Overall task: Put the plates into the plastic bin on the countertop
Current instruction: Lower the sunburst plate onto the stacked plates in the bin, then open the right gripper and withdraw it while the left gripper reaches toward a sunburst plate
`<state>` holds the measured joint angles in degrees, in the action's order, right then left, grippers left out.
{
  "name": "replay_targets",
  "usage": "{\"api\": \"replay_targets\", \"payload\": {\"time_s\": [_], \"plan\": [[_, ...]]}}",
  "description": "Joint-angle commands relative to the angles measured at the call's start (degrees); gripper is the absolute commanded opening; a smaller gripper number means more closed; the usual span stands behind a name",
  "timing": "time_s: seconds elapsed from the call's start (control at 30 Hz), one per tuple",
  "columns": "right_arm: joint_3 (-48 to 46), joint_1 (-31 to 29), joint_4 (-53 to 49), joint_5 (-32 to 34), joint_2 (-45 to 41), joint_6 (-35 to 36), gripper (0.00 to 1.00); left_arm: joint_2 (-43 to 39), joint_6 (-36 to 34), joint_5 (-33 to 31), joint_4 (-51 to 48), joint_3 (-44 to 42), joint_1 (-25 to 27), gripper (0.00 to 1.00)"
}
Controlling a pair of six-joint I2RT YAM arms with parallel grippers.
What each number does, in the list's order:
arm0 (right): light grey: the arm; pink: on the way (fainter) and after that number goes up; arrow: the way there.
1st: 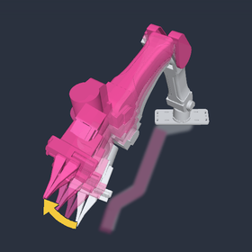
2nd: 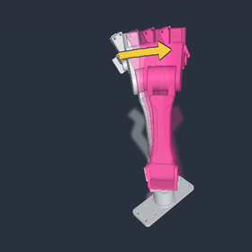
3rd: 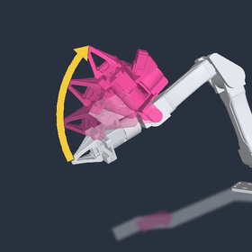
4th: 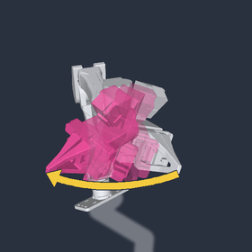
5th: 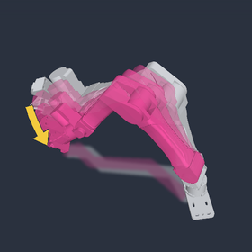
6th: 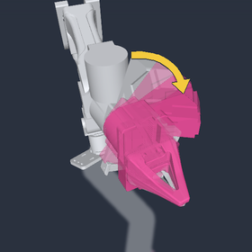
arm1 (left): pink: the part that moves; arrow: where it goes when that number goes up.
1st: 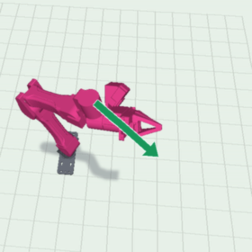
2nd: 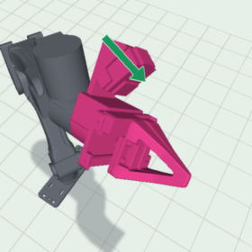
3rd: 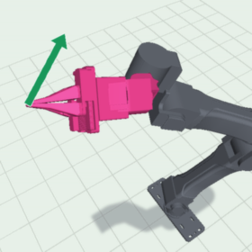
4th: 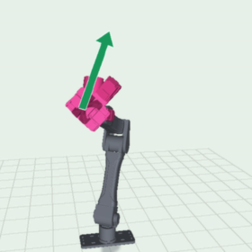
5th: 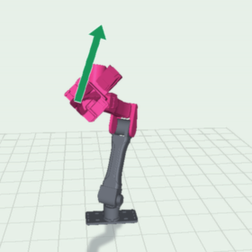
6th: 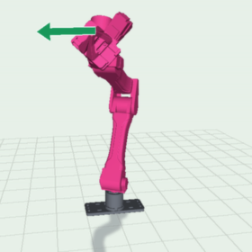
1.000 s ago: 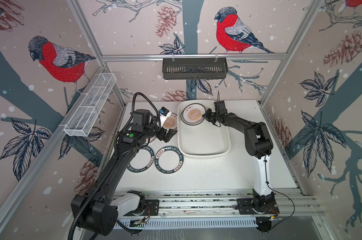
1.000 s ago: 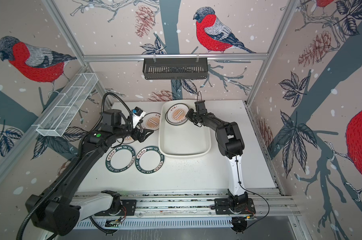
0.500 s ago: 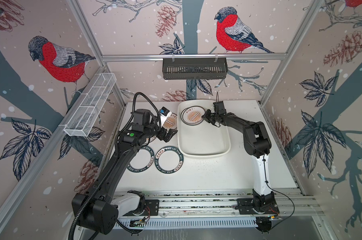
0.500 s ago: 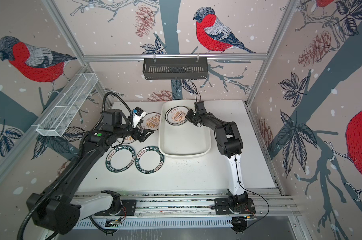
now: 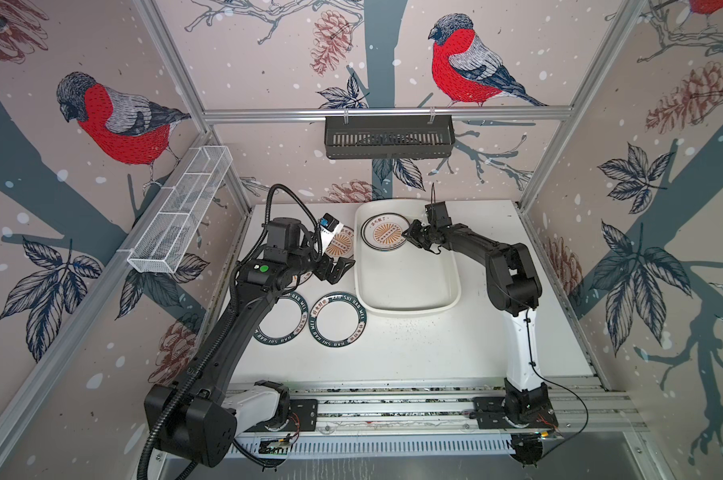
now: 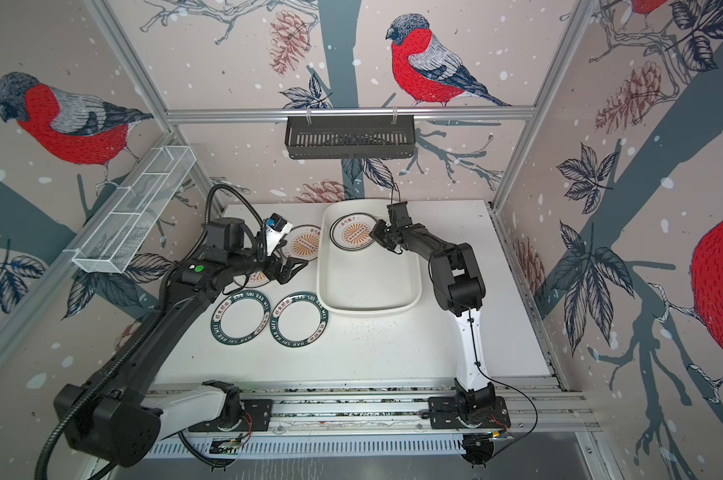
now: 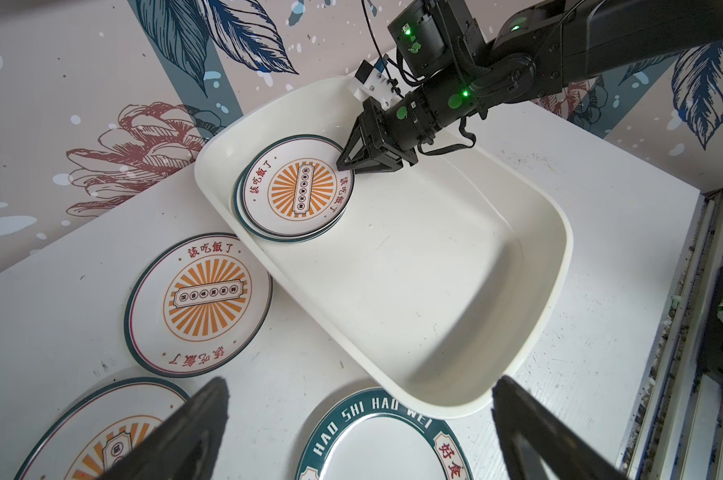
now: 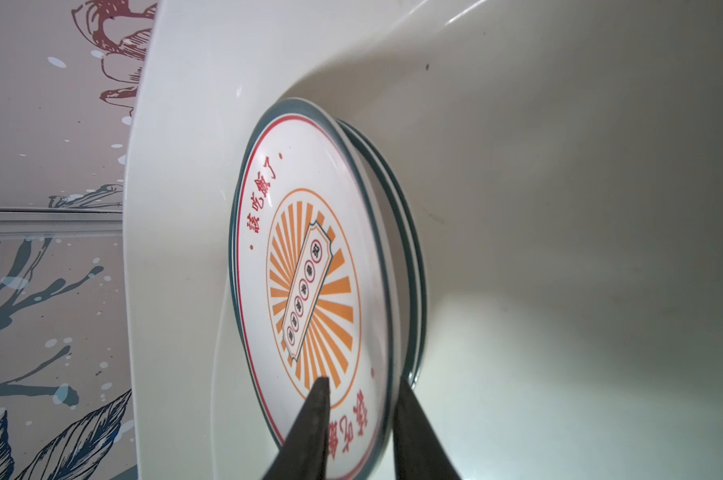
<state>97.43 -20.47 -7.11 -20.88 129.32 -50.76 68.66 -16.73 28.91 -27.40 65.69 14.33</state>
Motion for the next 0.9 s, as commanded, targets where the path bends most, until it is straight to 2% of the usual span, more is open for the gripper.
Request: {"api": "replay_targets", "payload": {"time_s": [0.0, 0.3, 0.43, 0.53, 0.67, 0.87], "plan": [[1.21, -0.3, -2.15, 1.78, -0.61, 1.92, 0.3, -0.02, -0.94, 0.98, 0.76, 0.52, 0.08, 0.98], [3.02, -0.82, -4.42, 2.34, -0.18, 2.64, 0.31, -0.27, -0.99, 0.03, 0.85, -0.04, 0.01, 0.98], [1.68, -0.8, -5.41, 3.11, -2.35, 3.34, 0.31, -0.01, 1.57, -5.07, 3.41, -0.77, 0.02, 0.98], [-2.74, -1.08, -4.07, 4.06, -7.45, 4.07, 0.32, 0.83, 4.34, -11.2, 5.59, -1.23, -0.22, 0.98], [-13.32, -1.41, 0.49, 4.03, -18.02, 5.07, 0.31, 4.33, 7.51, -15.91, 6.16, 0.33, -1.1, 0.98], [-29.33, -1.39, 4.73, 2.91, -33.95, 7.27, 0.31, 12.74, 11.39, -18.98, 4.28, 4.71, -5.42, 0.96]]}}
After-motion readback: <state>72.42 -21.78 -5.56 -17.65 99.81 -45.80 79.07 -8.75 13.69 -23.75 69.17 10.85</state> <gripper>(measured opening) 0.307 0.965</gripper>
